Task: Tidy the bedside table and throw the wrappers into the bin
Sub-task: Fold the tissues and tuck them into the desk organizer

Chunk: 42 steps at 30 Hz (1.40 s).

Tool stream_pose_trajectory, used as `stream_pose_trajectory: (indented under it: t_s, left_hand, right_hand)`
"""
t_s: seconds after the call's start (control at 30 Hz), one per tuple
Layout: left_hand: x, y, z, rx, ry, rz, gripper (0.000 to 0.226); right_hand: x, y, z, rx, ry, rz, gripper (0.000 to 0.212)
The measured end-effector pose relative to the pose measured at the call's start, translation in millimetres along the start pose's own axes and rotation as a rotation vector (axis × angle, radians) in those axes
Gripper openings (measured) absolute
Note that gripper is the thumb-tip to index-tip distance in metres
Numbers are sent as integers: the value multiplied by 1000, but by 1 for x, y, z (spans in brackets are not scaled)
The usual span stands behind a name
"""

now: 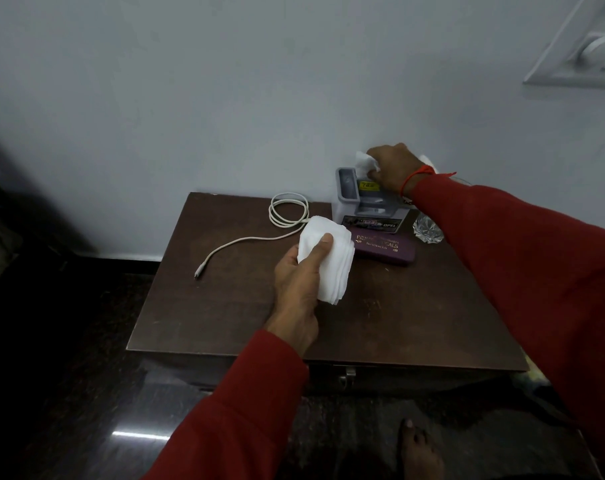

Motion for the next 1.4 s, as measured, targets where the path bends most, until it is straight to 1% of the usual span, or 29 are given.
stream_pose_trajectory:
  t_s: [0.1,0.17,0.23,0.27,0.33,0.37,0.4,0.47,0.5,0.57,0.6,0.63,0.67,0.73,0.77,0.8,0.83,0.87,0.93,1.0,1.07,1.13,1.17,1.23,1.33,1.4]
  left_hand:
    - [-1,0,-1,-2,2,3,16]
    - [-1,-1,-1,-4,0,1,16]
    - [-2,-1,-1,-3,-4,-1,15]
    - [-2,-1,-1,-2,-2,-3,17]
    - [-3,-2,-1,-1,4,-5,24]
    - [-3,-1,0,-1,6,-5,26]
    - [-3,-1,0,-1,10,-2,26]
    - [-1,-1,0,-2,20,9,23]
    - [0,-1,1,-8,21,15,23]
    - [1,0,2,-33,11,27,24]
    - [2,1,4,-50,-1,36,25]
    - [3,2,6,-71,-19,46,26]
    - [4,2,8,-94,-37,58,25]
    - [5,4,14,-141,-60,88,23]
    - [5,6,17,-160,-64,96,25]
    - [6,7,19,-171,-76,105,28]
    - [6,8,20,-173,-96,116,30]
    - [6,8,21,-167,-118,125,29]
    - [6,8,19,-145,-134,128,20]
    - [6,7,19,-128,-120,131,24]
    - [5,7,18,-127,-123,130,30]
    - [3,8,17,-116,-168,115,23]
    - [2,8,16,-105,-196,99,20]
    - [1,9,12,-74,-211,84,13]
    - [1,8,6,-19,-185,83,2]
    - [1,7,4,-4,-186,74,3]
  right_hand:
    - [0,5,-2,-13,-92,12,31]
    - [0,9,-15,60,-210,16,39]
    - [2,10,-26,132,-245,8,39]
    - [4,9,-27,108,-216,18,38]
    - [7,6,-21,-8,-110,39,39]
    - [9,6,-20,-23,-77,46,39]
    - [12,6,-21,-14,-94,68,38]
    - [11,10,-30,53,-125,55,36]
    - [7,15,-35,96,-90,38,36]
    - [-6,35,-53,252,31,-3,36]
    - [-17,48,-60,322,26,-53,37]
    - [-30,62,-62,296,-70,-111,41]
    - [-43,72,-57,157,-229,-158,47]
    - [-71,99,-35,-297,-506,-209,62]
    - [-80,113,-26,-467,-574,-228,67]
    - [-86,122,-21,-563,-621,-251,67]
    - [-89,127,-18,-614,-667,-270,61]
    - [-89,129,-19,-627,-701,-280,54]
    - [-86,125,-24,-598,-762,-292,42]
    - [-79,120,-33,-550,-782,-268,35]
    - [-74,118,-43,-518,-672,-301,24]
    - [-72,118,-53,-493,-494,-356,18]
    - [-72,116,-60,-449,-409,-376,17]
    - [-69,107,-82,-295,-299,-404,15]
    - [-58,94,-113,-79,-278,-400,14]
    - [-54,86,-125,59,-231,-422,13]
Point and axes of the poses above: each hand's wrist, its own y-axis away from the middle knuckle, its own z-axis out of the palm, x = y × z, the point moved 7 cm from there along -y, towards the middle knuckle, and after that the axes turned 4 degrees about -x, right-handed, at the moved point
